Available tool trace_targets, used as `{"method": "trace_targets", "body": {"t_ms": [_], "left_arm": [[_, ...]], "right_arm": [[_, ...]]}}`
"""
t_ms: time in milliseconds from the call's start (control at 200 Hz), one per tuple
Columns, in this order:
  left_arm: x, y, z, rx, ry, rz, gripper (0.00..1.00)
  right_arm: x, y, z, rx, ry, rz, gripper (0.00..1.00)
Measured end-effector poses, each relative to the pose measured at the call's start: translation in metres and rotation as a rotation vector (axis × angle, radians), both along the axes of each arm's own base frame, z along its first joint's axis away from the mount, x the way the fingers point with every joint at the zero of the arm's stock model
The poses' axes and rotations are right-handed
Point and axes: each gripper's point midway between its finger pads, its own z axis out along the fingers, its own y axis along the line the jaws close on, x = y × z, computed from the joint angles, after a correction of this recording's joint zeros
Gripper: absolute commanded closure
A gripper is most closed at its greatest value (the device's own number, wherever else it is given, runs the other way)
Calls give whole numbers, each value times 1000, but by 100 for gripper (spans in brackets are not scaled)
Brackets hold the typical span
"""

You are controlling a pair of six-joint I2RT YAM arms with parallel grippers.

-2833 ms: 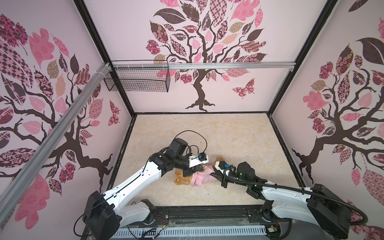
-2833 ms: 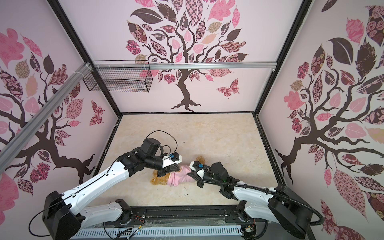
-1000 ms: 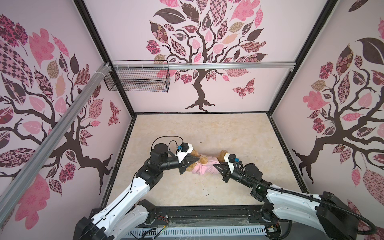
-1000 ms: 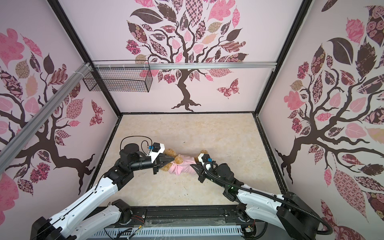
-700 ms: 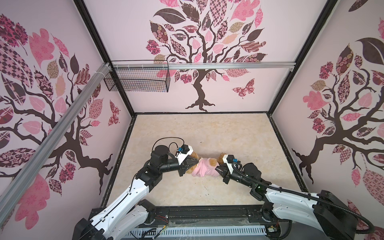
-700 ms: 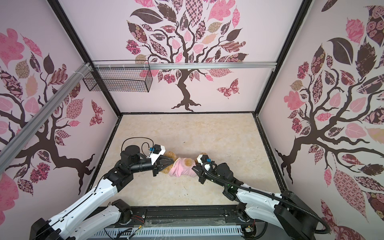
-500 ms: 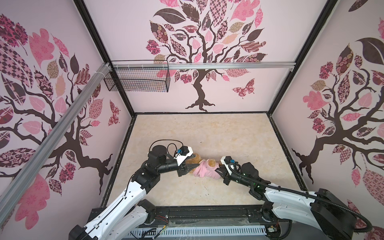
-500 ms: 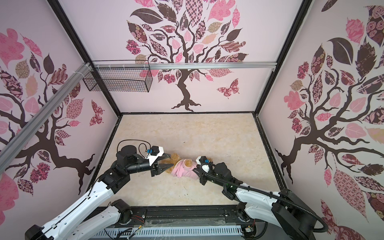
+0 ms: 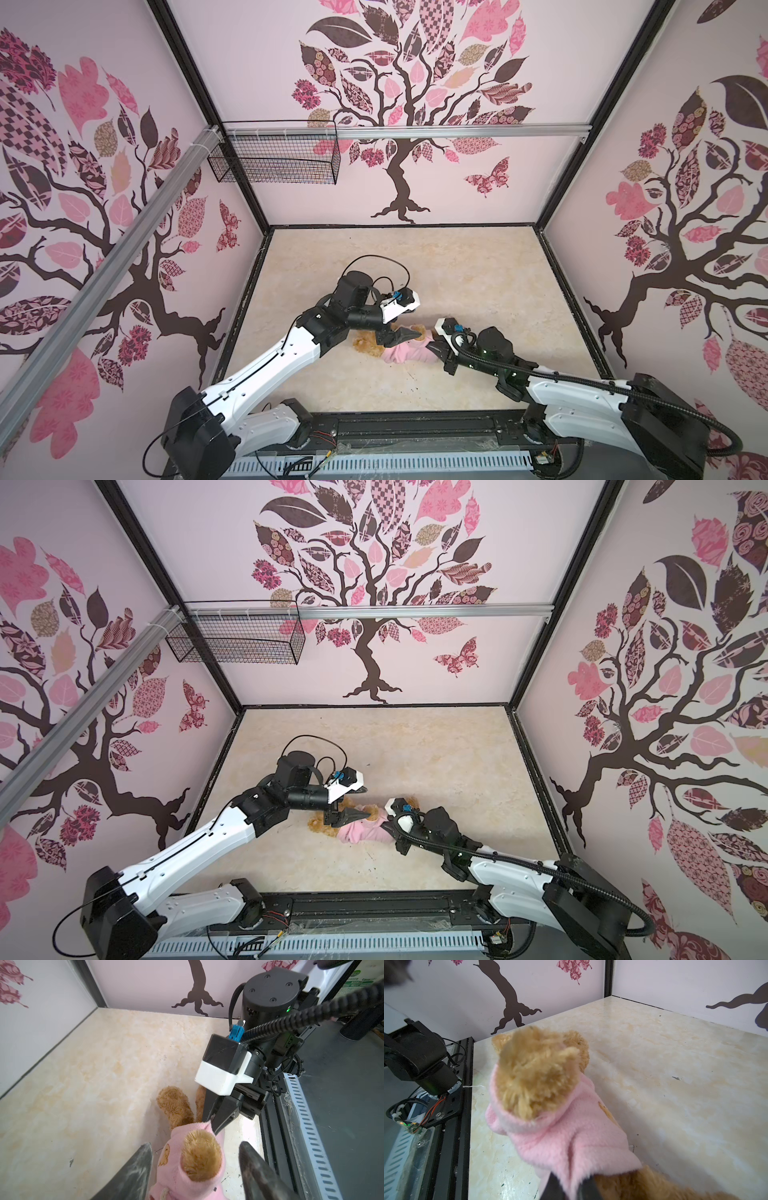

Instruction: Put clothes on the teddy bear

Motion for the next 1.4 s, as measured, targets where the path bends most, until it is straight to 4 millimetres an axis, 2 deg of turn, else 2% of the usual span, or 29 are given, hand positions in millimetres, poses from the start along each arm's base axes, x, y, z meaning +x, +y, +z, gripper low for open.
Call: {"method": "trace_targets", "body": {"t_ms": [205, 390, 535, 690, 865, 1185, 1265, 1400], "left_arm": [[-3, -12, -14, 31, 95, -45, 36], [-3, -19, -23, 65, 134, -71, 49], [-4, -23, -30, 99, 161, -89, 55], [-8, -22, -38, 129, 185, -101, 58], [-11, -19, -42, 150, 184, -113, 69], [-12, -10, -54, 219, 154, -110, 66], [-10, -7, -58, 243, 143, -102, 71], [-9, -6, -60, 256, 135, -92, 88]], "right_arm": [[0, 1, -1, -1, 0, 2, 100], [0, 2, -3, -4, 2, 3, 100], [-2, 3, -6, -12, 9, 8, 100], [-2, 4, -9, -19, 15, 9, 100], [-1, 3, -11, -26, 19, 0, 100], [0, 1, -16, -43, 33, -13, 100], [-1, 1, -17, -46, 39, -12, 100], [-1, 0, -20, -55, 47, -17, 100]]}}
